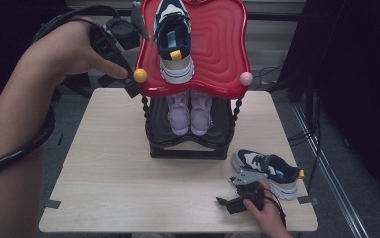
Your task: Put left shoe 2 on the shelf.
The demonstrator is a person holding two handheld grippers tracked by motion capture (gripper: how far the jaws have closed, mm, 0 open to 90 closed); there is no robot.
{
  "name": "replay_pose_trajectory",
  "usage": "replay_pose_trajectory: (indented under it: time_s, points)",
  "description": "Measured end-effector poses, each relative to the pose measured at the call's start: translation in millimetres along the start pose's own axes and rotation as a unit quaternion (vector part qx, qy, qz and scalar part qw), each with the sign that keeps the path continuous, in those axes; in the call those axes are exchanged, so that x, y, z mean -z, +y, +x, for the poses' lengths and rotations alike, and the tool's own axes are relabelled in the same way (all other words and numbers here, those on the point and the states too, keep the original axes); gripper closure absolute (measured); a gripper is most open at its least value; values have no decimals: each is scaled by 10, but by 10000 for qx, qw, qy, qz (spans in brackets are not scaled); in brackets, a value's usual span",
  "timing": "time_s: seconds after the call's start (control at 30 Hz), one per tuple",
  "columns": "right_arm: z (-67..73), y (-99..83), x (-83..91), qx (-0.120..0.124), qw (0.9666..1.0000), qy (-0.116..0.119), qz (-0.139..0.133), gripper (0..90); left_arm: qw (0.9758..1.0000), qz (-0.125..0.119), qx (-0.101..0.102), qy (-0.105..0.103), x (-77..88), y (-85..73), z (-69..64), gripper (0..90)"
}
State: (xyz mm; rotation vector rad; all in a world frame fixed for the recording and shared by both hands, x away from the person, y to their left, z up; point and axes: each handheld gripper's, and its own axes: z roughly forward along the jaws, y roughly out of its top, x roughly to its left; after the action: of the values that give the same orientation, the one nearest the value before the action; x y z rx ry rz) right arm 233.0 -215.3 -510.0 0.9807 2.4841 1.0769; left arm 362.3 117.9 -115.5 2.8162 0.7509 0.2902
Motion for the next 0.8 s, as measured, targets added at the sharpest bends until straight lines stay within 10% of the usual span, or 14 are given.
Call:
replay_pose_trajectory:
  time_s: [0.8]
  points:
    - [1,0,0,0,10000,-5,0,112,9997,133,163,-154,-233,-311,-8,226]
